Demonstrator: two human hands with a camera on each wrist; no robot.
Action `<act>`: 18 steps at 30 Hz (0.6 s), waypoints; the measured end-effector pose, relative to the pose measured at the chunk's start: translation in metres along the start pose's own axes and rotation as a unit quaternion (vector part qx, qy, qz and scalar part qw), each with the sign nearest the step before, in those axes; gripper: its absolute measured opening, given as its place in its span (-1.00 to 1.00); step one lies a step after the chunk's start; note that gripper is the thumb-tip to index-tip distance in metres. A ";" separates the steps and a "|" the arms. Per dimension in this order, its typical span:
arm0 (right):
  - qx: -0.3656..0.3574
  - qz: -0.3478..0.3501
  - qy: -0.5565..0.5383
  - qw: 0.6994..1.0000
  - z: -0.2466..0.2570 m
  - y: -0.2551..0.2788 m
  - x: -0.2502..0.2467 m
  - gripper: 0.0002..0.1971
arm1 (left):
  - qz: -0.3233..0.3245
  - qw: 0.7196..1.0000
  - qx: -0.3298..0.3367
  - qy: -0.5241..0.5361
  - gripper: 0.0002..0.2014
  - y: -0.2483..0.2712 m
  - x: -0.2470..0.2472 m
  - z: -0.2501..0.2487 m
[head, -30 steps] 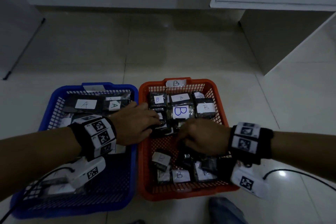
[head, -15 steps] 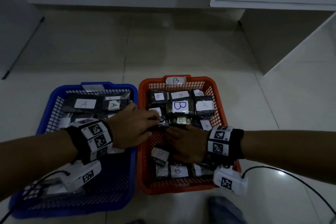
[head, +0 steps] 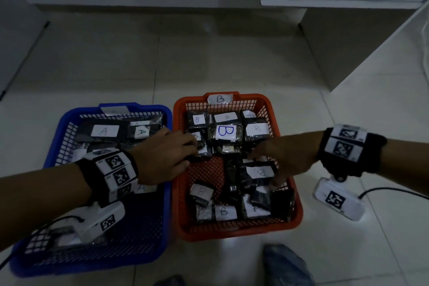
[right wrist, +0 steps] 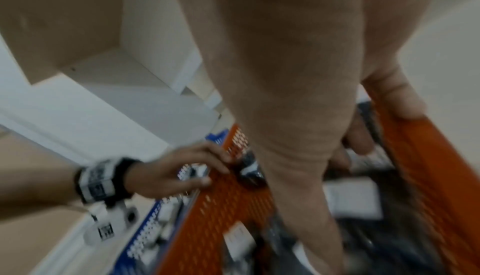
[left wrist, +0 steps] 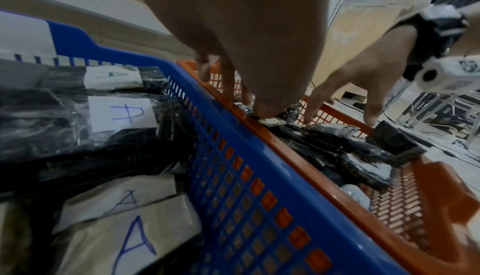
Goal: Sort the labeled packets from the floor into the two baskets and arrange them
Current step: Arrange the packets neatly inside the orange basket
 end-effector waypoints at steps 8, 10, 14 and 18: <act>-0.014 -0.084 -0.031 0.996 -0.004 -0.001 -0.009 -0.07 | 0.102 0.988 0.090 -0.073 -0.51 0.013 0.046 -0.049; -0.023 -0.118 -0.087 0.989 0.003 -0.004 -0.022 -0.15 | 0.138 0.986 0.080 -0.047 -0.49 0.015 0.057 -0.052; -0.023 -0.173 -0.182 0.968 0.021 -0.024 -0.032 -0.72 | 0.122 0.989 0.078 0.013 -0.63 0.015 0.053 -0.057; 0.007 -0.181 -0.306 0.935 0.020 -0.037 -0.032 -0.63 | 0.109 0.993 0.049 0.027 -0.73 0.011 0.049 -0.057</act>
Point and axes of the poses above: each hand's wrist, its own y-axis away from the middle knuckle, its own x-axis out of the palm, z = x × y, the point moved 10 cm from there along -y, towards the middle knuckle
